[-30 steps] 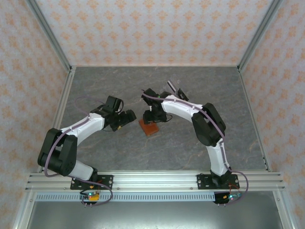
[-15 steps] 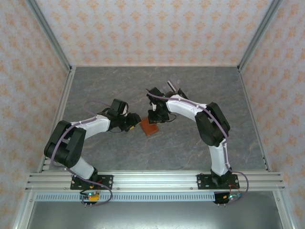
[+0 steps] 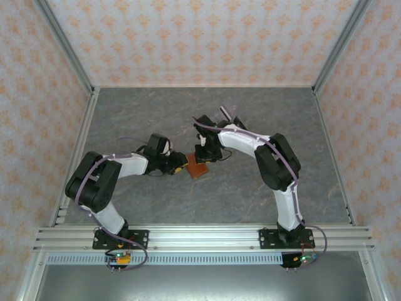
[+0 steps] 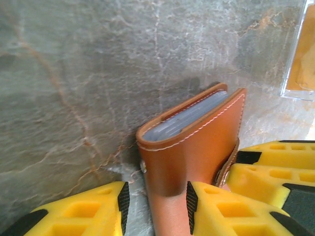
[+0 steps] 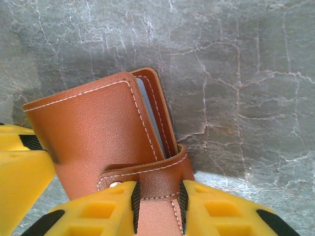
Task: Take the credit cards out of the card holder
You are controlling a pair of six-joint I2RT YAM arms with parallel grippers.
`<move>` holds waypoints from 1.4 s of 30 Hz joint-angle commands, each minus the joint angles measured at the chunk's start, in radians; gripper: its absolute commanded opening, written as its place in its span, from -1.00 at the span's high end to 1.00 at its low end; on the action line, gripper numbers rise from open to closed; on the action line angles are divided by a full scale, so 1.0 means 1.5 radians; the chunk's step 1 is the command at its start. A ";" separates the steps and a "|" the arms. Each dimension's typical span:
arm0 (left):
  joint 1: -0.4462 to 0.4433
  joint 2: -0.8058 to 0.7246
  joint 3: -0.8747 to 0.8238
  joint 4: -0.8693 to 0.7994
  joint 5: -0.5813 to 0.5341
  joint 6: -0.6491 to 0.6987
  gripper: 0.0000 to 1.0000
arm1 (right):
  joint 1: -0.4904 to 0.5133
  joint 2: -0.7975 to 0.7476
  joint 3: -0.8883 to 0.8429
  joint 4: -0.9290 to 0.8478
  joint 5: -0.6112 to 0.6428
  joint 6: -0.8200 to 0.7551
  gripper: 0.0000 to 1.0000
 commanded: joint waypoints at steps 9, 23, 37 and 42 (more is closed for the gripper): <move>-0.004 0.024 -0.014 0.112 0.046 -0.042 0.26 | -0.003 0.028 -0.027 0.030 -0.023 0.029 0.42; -0.004 0.008 -0.026 0.179 0.070 -0.061 0.29 | -0.058 -0.011 -0.104 0.154 -0.178 0.109 0.41; -0.004 -0.017 -0.017 0.119 0.044 -0.030 0.62 | -0.068 -0.085 -0.144 0.192 -0.117 0.115 -0.02; -0.004 -0.013 -0.014 0.114 0.041 -0.030 0.67 | -0.068 -0.093 -0.154 0.226 -0.132 0.148 -0.20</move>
